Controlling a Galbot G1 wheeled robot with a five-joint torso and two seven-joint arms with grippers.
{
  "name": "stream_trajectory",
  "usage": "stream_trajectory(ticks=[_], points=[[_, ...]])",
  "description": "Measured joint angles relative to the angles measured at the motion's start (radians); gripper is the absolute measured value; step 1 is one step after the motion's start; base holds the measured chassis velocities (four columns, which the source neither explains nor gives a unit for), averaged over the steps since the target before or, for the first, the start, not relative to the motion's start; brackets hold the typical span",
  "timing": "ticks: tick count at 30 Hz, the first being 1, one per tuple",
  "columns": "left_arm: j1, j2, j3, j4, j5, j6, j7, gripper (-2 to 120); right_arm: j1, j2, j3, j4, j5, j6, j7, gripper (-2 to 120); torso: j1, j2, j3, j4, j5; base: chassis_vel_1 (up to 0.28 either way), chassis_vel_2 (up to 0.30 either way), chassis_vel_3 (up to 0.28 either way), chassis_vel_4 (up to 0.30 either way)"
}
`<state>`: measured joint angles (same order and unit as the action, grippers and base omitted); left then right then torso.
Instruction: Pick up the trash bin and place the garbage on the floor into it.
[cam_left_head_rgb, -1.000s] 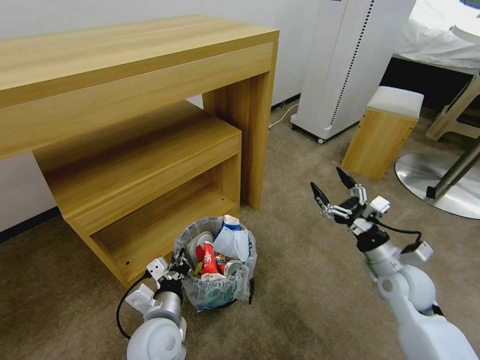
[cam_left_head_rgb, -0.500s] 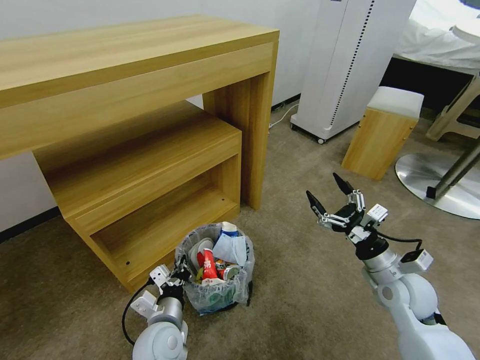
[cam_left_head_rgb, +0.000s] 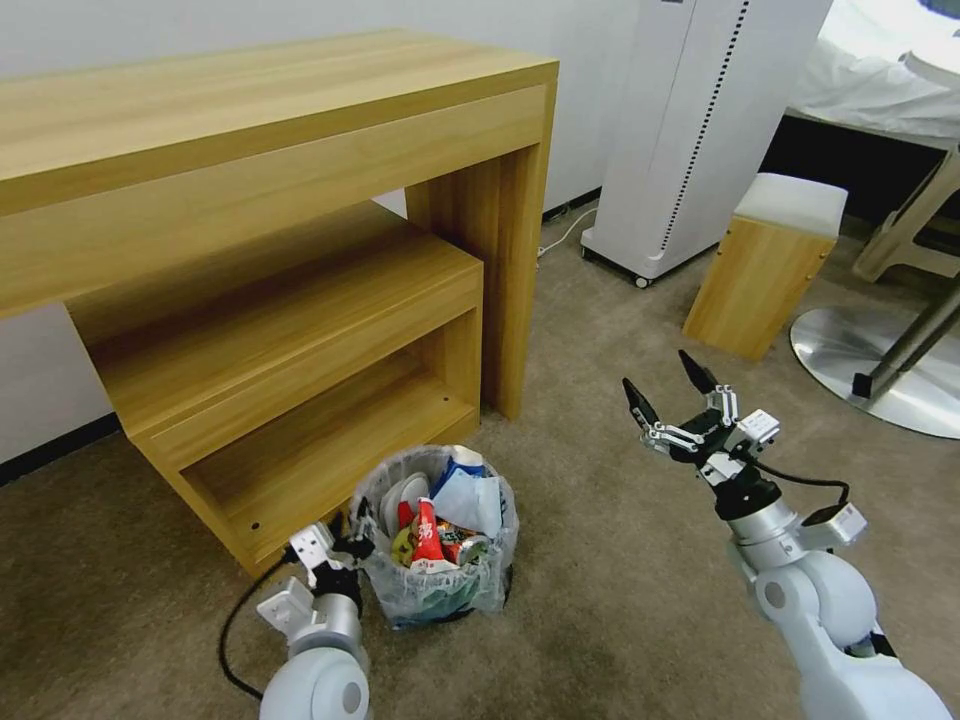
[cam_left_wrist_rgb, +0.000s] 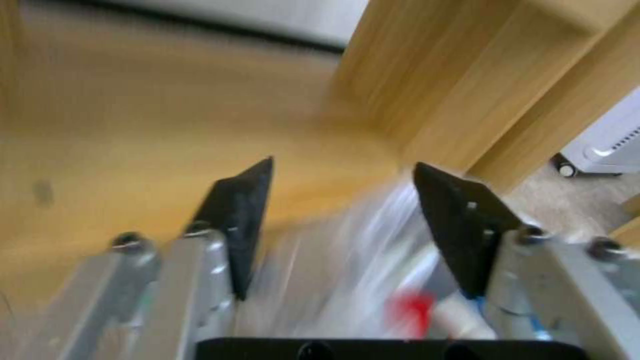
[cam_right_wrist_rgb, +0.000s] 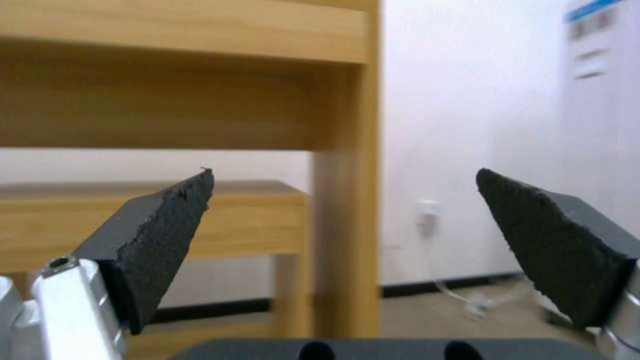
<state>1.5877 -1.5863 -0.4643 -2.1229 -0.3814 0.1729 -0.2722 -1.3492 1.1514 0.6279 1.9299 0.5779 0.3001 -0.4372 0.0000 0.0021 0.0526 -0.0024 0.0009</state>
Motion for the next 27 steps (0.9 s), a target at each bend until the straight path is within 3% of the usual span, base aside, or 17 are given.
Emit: stream_trajectory(ticks=[4,9,11,12,13,14,16,21,27], points=[[0.018,0.043,-0.011,-0.060,0.158,-0.032,0.074,80,-0.023,-0.001,0.004,0.010,-0.041,0.000,0.098,100,0.000,0.000,0.000,-0.0001,-0.0001,0.000,0.000,0.000,0.000],[0.023,0.070,-0.017,-0.068,0.241,-0.076,0.121,93,-0.045,0.001,0.007,0.014,-0.061,0.011,0.135,100,0.000,0.000,0.000,-0.0001,-0.0002,0.000,0.000,0.000,0.000],[0.026,0.085,-0.042,-0.062,0.358,-0.181,0.184,99,-0.069,0.002,0.015,0.035,-0.063,0.023,0.156,100,0.000,0.000,0.000,-0.0001,-0.0004,0.000,0.000,0.000,0.000],[0.026,0.085,-0.042,-0.062,0.358,-0.181,0.184,99,-0.069,0.002,0.015,0.035,-0.063,0.023,0.156,100,0.000,0.000,0.000,-0.0001,-0.0004,0.000,0.000,0.000,0.000],[0.026,0.089,-0.056,-0.062,0.407,-0.227,0.212,99,-0.079,0.003,0.018,0.042,-0.063,0.027,0.164,100,0.000,0.000,0.000,-0.0001,-0.0004,0.000,0.000,0.000,0.000],[0.029,0.097,-0.084,-0.071,0.498,-0.296,0.259,100,-0.098,0.005,0.025,0.059,-0.066,0.034,0.173,100,0.000,0.000,0.000,-0.0001,-0.0003,0.000,0.000,0.000,0.000],[0.033,0.111,-0.114,-0.104,0.565,-0.342,0.304,100,-0.124,0.012,0.037,0.074,-0.076,0.052,0.178,100,0.000,0.000,0.000,-0.0002,-0.0002,0.000,0.000,0.000,0.000],[0.034,0.131,-0.128,-0.149,0.558,-0.350,0.337,100,-0.146,0.024,0.051,0.077,-0.093,0.073,0.187,100,0.000,0.000,0.000,-0.0001,-0.0001,0.000,0.000,0.000,0.000],[0.029,0.159,-0.124,-0.184,0.429,-0.277,0.337,100,-0.148,0.031,0.072,0.079,-0.103,0.077,0.206,100,0.000,0.000,0.000,-0.0001,-0.0002,0.000,0.000,0.000,0.000]])
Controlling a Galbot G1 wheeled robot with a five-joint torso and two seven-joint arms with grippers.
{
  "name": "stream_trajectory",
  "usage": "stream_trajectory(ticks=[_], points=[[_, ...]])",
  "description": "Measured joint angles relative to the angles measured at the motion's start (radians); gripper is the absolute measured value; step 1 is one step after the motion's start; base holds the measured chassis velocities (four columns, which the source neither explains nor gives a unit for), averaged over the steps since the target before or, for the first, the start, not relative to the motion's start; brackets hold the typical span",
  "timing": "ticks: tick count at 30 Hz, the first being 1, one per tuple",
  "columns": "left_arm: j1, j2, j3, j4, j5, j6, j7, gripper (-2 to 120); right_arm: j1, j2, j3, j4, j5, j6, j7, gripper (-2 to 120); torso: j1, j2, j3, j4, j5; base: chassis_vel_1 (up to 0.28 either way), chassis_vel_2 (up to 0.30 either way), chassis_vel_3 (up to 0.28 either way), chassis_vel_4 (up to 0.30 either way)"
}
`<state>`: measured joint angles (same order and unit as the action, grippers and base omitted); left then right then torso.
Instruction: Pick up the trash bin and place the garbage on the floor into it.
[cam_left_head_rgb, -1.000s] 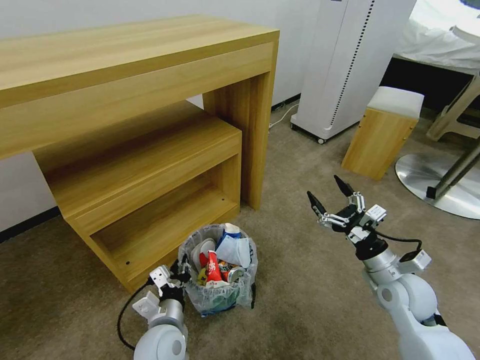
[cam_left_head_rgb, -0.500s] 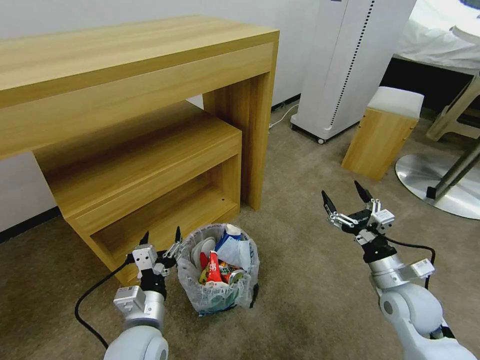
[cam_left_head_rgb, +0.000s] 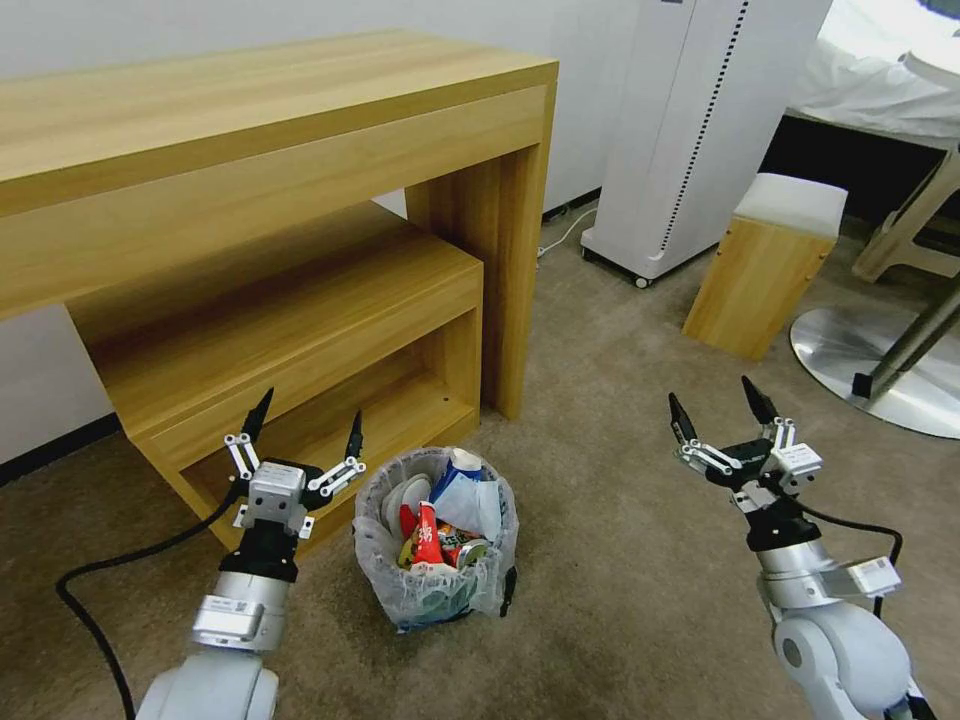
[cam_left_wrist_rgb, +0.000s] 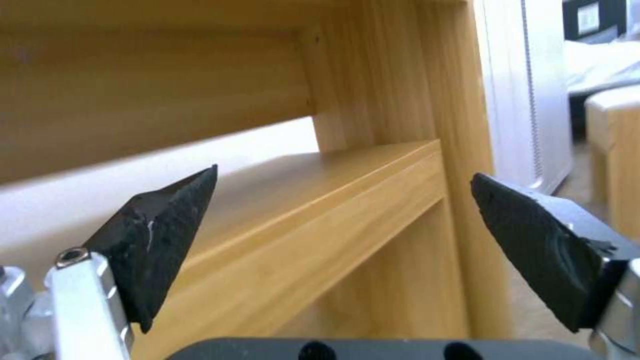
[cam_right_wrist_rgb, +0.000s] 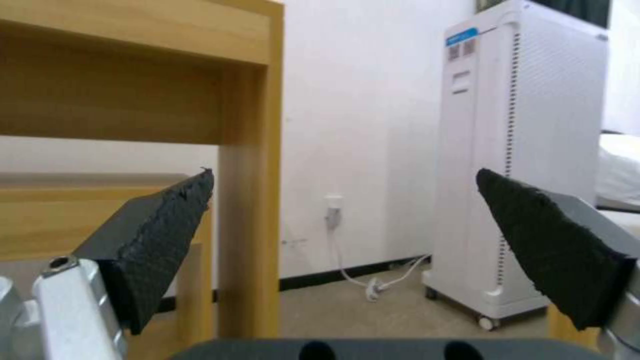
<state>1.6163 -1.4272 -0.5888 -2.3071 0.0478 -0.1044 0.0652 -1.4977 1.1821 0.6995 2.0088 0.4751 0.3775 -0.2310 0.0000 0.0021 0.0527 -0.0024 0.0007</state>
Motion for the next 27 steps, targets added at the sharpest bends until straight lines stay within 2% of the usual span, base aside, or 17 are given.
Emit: stream_trajectory(ticks=[2,4,5,6,7,9,27], points=[[0.000,0.007,0.004,-0.010,-0.038,0.025,-0.005,100,0.000,-0.001,0.003,0.004,0.000,-0.002,0.009,100,0.000,0.000,0.000,0.0000,0.0000,0.000,0.000,0.000,0.000],[0.003,0.026,0.010,-0.040,-0.128,0.092,-0.021,100,-0.005,-0.002,0.018,0.019,-0.001,-0.015,0.037,100,0.000,0.000,0.000,0.0001,0.0000,0.000,0.000,0.000,0.000],[0.003,0.044,0.011,-0.063,-0.206,0.151,-0.037,100,-0.015,0.003,0.038,0.032,0.001,-0.027,0.058,100,0.000,0.000,0.000,0.0001,0.0000,0.000,0.000,0.000,0.000],[0.003,0.044,0.011,-0.063,-0.206,0.151,-0.037,100,-0.015,0.003,0.038,0.032,0.001,-0.027,0.058,100,0.000,0.000,0.000,0.0001,0.0000,0.000,0.000,0.000,0.000],[0.005,0.059,0.009,-0.079,-0.269,0.192,-0.050,100,-0.029,0.008,0.058,0.039,0.005,-0.033,0.072,100,0.000,0.000,0.000,0.0000,-0.0001,0.000,0.000,0.000,0.000],[0.008,0.072,0.007,-0.090,-0.313,0.221,-0.063,100,-0.046,0.011,0.077,0.039,0.011,-0.034,0.078,100,0.000,0.000,0.000,-0.0002,0.0000,0.000,0.000,0.000,0.000],[0.009,0.071,0.006,-0.090,-0.314,0.224,-0.066,100,-0.047,0.011,0.078,0.036,0.013,-0.035,0.077,100,0.000,0.000,0.000,0.0000,0.0000,0.000,0.000,0.000,0.000]])
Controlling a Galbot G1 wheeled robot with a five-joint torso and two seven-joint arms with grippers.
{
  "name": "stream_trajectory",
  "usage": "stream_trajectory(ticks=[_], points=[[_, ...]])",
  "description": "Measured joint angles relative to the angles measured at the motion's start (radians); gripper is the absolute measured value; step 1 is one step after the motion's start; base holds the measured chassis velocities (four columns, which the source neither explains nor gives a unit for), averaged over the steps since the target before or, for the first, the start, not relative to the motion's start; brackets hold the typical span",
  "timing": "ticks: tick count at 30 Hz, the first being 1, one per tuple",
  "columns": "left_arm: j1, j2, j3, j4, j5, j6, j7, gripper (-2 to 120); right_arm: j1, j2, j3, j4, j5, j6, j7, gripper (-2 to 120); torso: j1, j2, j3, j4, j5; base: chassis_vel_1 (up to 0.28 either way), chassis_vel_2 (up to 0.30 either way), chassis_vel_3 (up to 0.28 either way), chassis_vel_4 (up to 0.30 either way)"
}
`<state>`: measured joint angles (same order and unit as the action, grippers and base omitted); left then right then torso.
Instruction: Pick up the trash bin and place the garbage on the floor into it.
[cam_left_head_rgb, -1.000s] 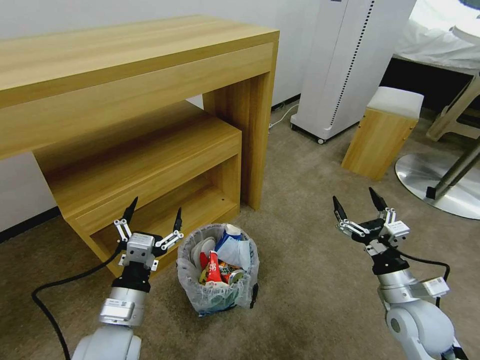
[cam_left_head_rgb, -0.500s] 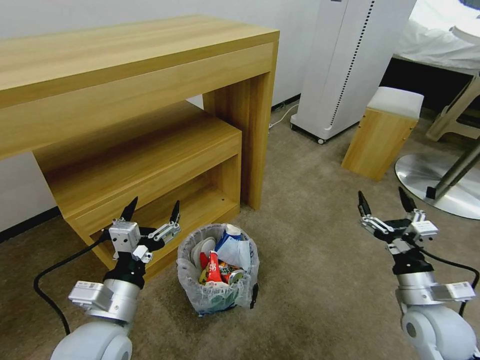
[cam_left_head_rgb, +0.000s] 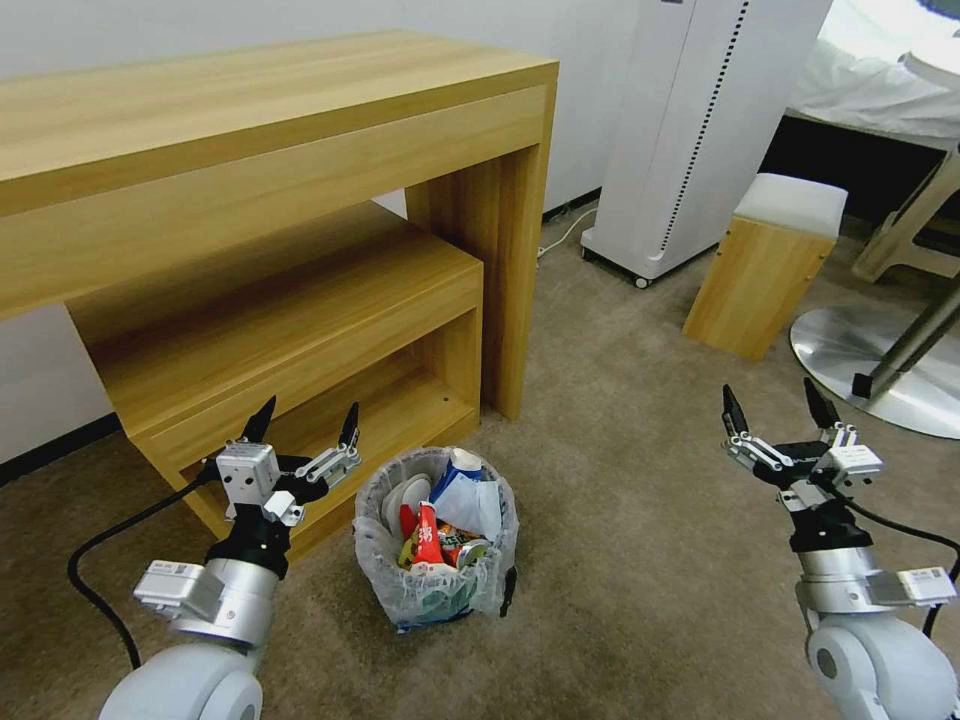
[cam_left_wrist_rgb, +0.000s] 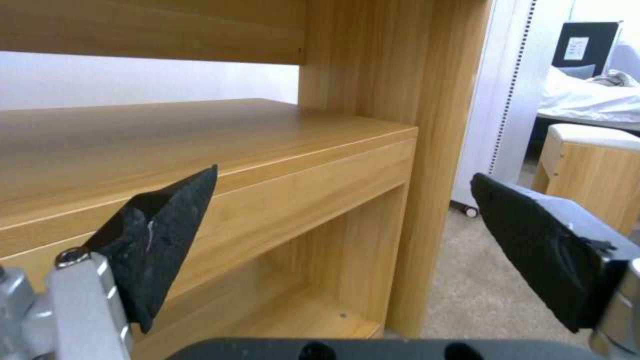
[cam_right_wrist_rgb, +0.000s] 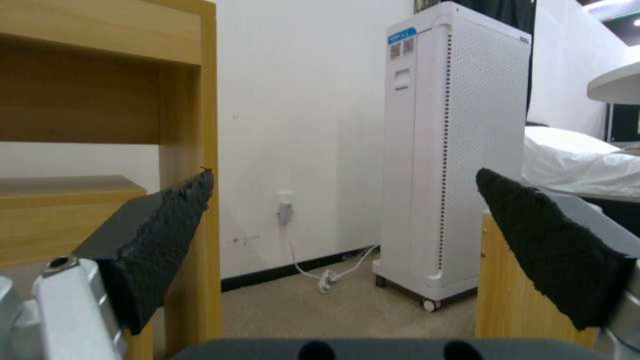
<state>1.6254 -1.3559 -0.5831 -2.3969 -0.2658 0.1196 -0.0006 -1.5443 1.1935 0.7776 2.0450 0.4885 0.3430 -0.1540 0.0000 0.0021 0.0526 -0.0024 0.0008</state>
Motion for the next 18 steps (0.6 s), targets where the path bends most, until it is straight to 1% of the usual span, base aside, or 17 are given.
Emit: stream_trajectory(ticks=[18], points=[[0.000,-0.001,0.000,0.002,0.003,-0.003,0.000,100,0.001,0.000,-0.002,-0.001,0.001,0.000,-0.002,100,0.000,0.000,0.000,0.0000,0.0000,0.000,0.000,0.000,0.000]])
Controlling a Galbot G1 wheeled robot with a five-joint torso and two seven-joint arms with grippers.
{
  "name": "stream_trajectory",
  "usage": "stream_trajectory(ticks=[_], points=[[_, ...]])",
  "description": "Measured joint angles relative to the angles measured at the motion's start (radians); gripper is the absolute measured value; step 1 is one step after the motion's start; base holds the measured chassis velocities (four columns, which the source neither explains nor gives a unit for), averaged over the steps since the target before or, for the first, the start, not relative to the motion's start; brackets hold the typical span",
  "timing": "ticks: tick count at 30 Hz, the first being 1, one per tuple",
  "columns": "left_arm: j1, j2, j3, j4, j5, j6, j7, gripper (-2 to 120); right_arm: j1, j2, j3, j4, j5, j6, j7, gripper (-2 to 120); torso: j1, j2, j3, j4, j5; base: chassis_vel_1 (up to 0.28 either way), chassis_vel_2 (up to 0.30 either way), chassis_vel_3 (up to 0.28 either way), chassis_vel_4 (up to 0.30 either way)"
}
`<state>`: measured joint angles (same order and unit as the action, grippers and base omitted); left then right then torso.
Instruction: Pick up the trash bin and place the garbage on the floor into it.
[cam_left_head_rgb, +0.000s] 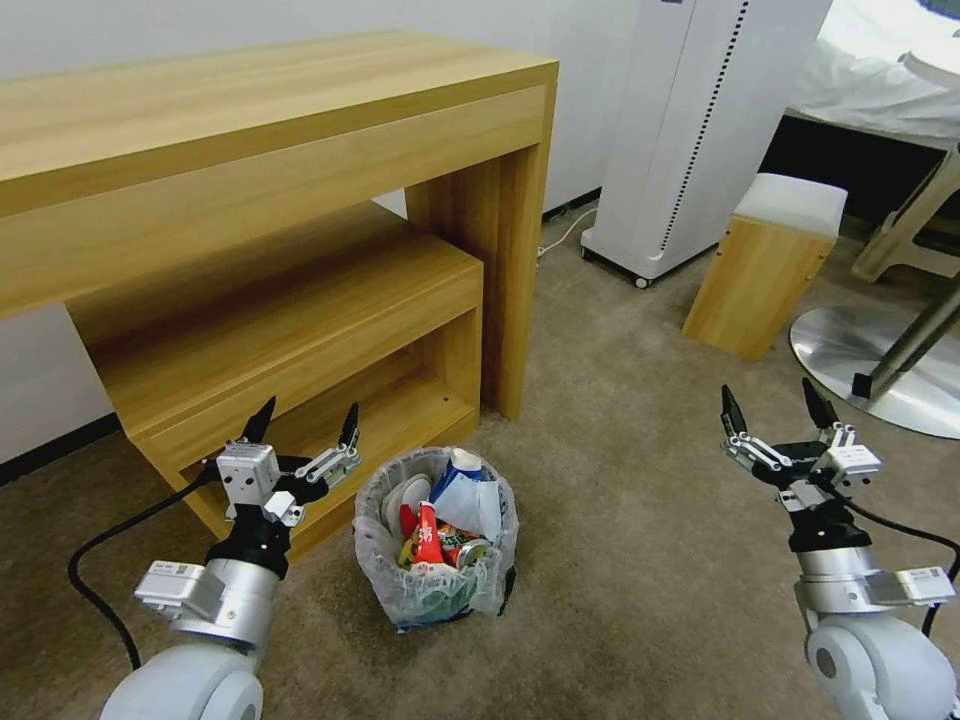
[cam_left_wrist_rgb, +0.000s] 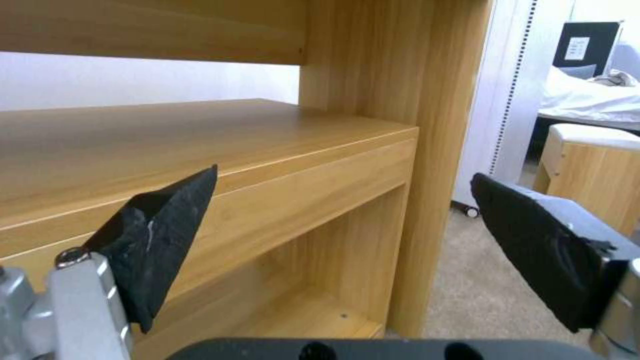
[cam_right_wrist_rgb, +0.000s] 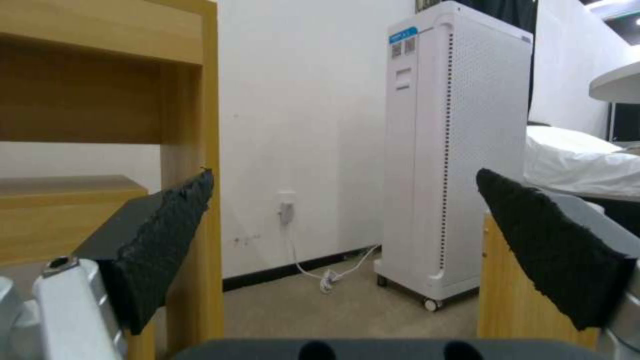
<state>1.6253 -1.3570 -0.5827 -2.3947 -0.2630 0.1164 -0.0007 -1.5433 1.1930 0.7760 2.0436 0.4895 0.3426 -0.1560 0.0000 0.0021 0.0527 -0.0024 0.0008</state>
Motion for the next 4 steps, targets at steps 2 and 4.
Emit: stream_trajectory(ticks=[2,4], points=[[0.000,0.000,0.000,0.000,0.000,0.000,0.000,100,0.000,0.000,0.000,0.000,0.000,0.000,0.000,100,0.000,0.000,0.000,0.0000,0.0000,0.000,0.000,0.000,0.000],[0.000,0.000,0.000,0.000,0.000,0.000,0.000,100,0.000,0.000,0.000,0.000,0.000,0.000,0.000,100,0.000,0.000,0.000,-0.0001,0.0000,0.000,0.000,0.000,0.000]])
